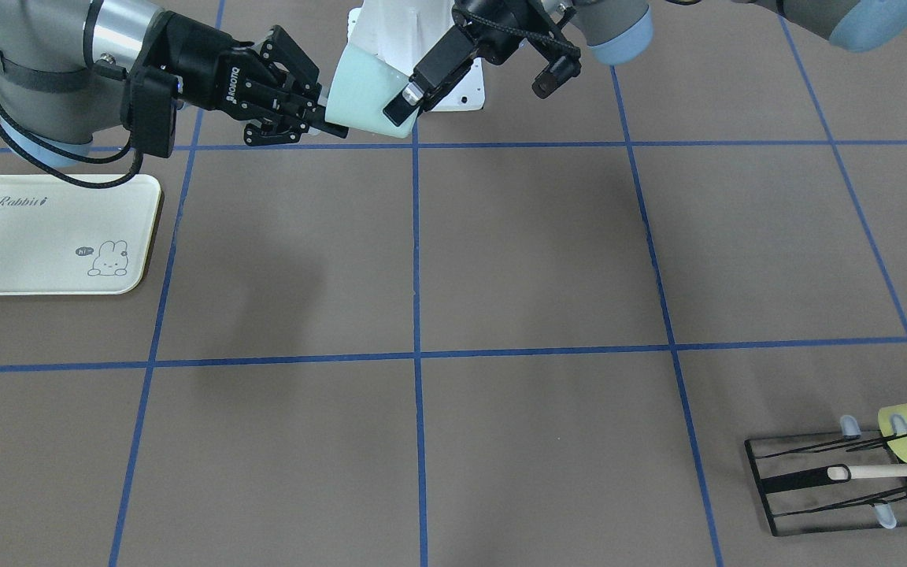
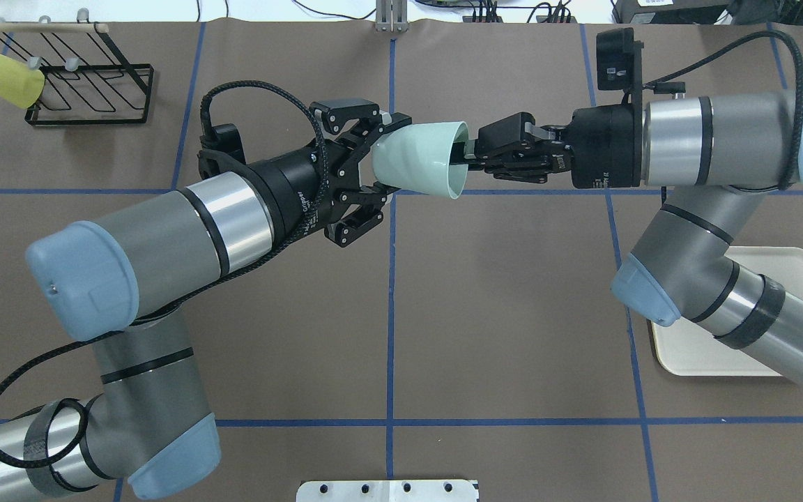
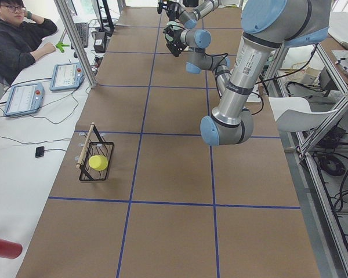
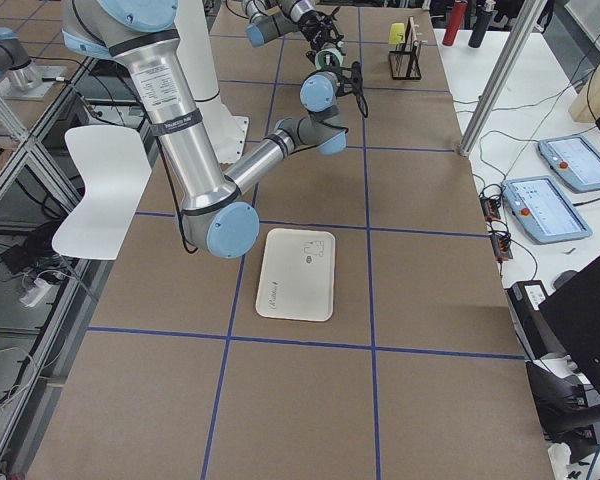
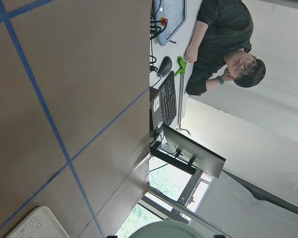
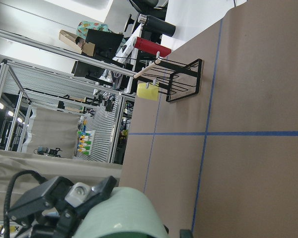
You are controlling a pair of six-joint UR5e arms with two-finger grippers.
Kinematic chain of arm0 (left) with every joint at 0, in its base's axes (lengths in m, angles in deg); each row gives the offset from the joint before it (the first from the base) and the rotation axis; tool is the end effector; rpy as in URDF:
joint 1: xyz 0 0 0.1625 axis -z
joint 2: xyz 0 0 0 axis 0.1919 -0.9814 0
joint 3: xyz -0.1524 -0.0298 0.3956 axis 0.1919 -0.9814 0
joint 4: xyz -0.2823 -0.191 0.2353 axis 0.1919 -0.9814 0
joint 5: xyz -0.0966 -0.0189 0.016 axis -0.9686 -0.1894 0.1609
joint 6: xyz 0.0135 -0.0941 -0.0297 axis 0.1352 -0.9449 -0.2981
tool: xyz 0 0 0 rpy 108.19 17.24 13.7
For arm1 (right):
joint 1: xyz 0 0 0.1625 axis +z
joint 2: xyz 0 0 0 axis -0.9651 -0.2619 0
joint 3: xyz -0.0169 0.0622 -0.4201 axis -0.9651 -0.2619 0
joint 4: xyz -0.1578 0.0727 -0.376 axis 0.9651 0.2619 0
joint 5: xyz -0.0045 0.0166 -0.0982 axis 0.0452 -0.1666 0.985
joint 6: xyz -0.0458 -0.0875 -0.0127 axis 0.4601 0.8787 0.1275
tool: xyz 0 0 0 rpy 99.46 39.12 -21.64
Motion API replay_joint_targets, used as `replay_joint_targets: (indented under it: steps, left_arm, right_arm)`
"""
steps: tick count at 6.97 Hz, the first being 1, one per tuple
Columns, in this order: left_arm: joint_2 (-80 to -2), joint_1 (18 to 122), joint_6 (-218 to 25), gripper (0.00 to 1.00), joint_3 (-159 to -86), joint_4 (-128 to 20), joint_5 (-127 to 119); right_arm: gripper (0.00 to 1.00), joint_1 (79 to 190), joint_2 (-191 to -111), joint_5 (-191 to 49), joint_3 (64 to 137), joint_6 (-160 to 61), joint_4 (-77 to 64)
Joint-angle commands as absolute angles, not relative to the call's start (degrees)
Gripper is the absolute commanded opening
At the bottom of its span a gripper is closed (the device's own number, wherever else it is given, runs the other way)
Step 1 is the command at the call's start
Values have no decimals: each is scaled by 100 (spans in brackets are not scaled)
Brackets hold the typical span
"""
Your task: Left arm grabs green cup and hands to right arm on tray
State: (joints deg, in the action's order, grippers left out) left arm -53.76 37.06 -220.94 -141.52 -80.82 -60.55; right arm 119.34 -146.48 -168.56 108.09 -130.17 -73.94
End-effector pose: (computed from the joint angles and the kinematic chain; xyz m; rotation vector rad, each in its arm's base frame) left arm 0.4139 -0.3729 0.0900 -0.2461 1.9670 -1.0831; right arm -0.3225 -0.4323 0.1960 0.2942 -1.9286 0.0514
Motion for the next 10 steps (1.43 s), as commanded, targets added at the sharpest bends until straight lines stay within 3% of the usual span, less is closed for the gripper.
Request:
replay_joint_targets:
  steps: [1, 2, 6, 10]
  left_arm:
    - [-5360, 3708, -22067, 75, -14112, -8079, -6055]
    - [-5360, 3708, -22014, 100, -14068, -8079, -6055]
    - [-5360, 3708, -22005, 100, -14077, -8079, -6055]
    - [-5316, 3725, -21987, 100, -14059, -8070, -6055]
  right_arm:
    - [0, 11938, -14658, -16846, 10808, -13023, -7393]
    - [0, 11938, -14667, -16846, 10808, -13015, -7402]
    - [0, 11947, -14676, -16855, 10755, -12936, -7393]
    - [0, 12481, -14843, -16873, 10185, -12084, -7376]
